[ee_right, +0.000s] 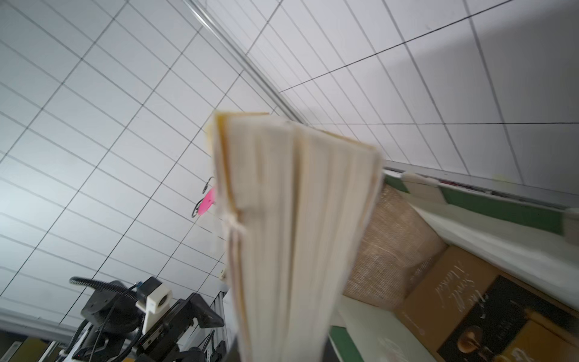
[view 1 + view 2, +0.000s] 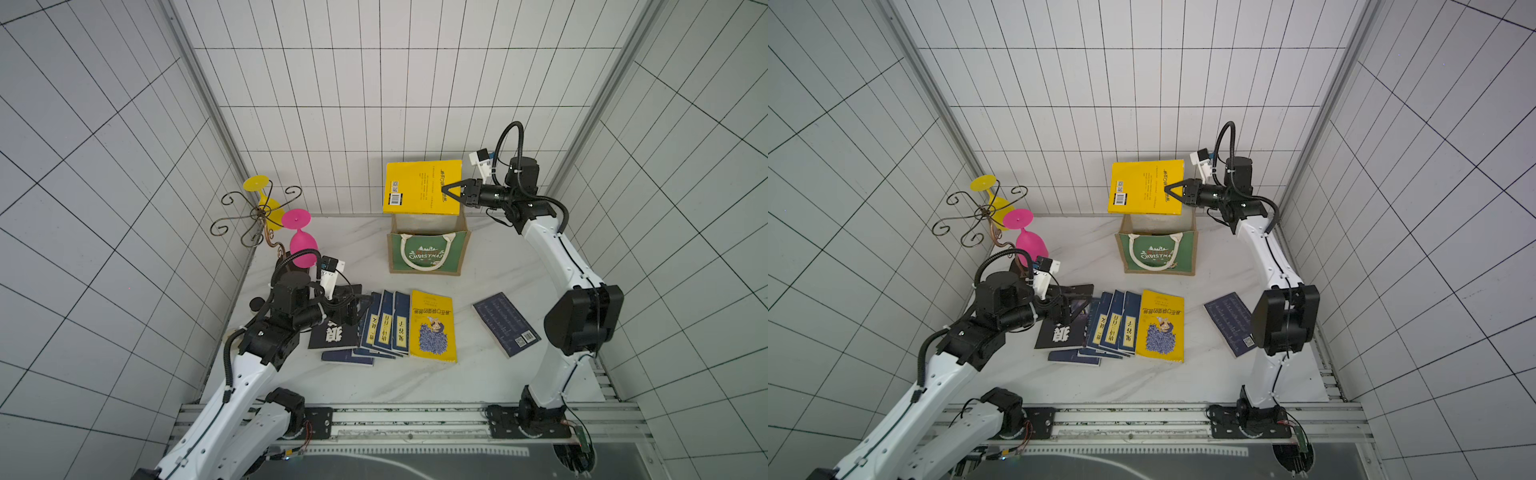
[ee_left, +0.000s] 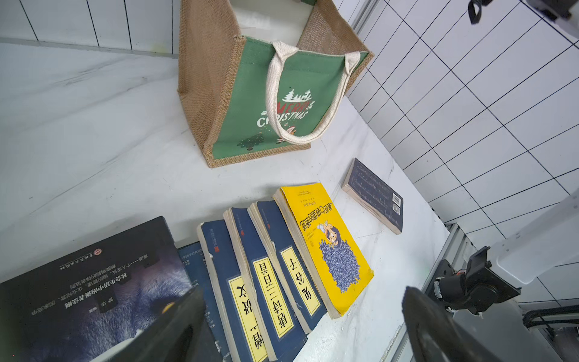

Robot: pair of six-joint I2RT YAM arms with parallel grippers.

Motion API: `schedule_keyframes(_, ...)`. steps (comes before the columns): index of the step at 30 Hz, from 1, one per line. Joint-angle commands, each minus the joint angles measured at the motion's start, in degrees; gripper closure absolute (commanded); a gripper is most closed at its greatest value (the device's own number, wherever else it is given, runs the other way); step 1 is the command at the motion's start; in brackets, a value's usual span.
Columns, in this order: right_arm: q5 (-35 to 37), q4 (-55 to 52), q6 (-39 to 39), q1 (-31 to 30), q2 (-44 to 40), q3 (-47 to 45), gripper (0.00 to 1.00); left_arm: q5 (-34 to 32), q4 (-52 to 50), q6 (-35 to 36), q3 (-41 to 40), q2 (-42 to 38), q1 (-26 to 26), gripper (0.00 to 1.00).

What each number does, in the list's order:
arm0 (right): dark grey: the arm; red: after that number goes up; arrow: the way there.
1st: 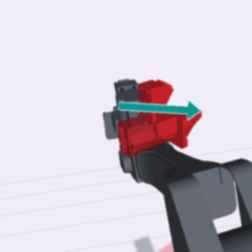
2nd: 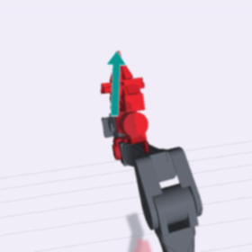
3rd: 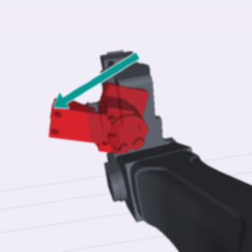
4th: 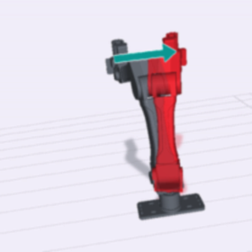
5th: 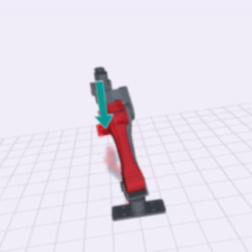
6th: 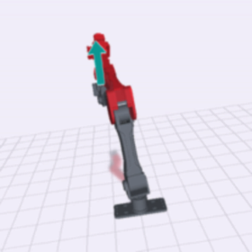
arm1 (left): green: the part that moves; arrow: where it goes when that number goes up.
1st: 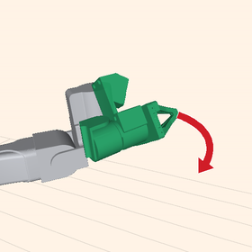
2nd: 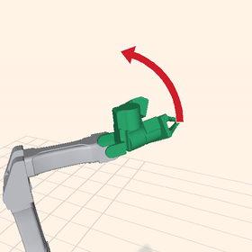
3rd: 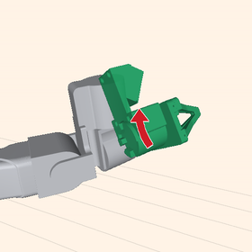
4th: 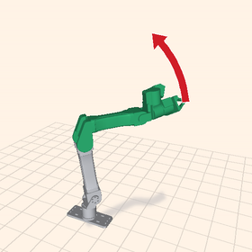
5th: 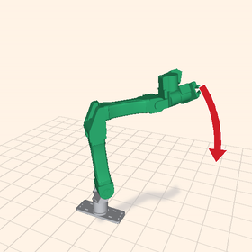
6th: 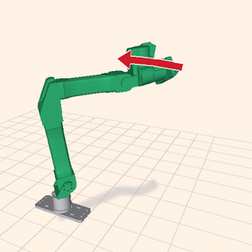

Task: Put the books into the canvas bag
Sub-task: Place the book in the canvas bag.

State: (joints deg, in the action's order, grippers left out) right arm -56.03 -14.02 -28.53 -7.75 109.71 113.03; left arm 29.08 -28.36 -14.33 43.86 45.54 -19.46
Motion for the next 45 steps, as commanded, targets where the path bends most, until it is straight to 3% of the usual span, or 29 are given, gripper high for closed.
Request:
schedule_keyframes(1,6.01,-19.75,11.11,0.37,3.16,16.29,1.0,-1.05,-1.48,2.25,-0.08,-0.45,-0.23,0.03)
schedule_keyframes(7,12.39,-24.2,15.19,1.75,2.12,17.21,1.0,0.05,-0.47,1.77,-0.57,-0.19,-0.22,0.03)
schedule_keyframes(16,15.94,-30.64,20.23,3.12,-0.7,11.9,1.0,0.19,-0.22,1.45,-0.78,-0.14,-0.05,0.03)
schedule_keyframes(23,17.26,-30.05,18.28,0.53,0.22,11.33,1.0,0.27,0.05,1.36,-0.87,-0.01,0.04,0.03)
schedule_keyframes(31,26.32,-28.01,14.76,-6.34,0.3,7.7,1.0,0.13,0.15,1.2,-1.05,-0.23,0.05,0.03)
schedule_keyframes(45,29.04,-26.43,12.1,-8.17,1.91,5.34,1.0,0.19,0.41,1.0,-1.22,0.0,0.04,0.03)
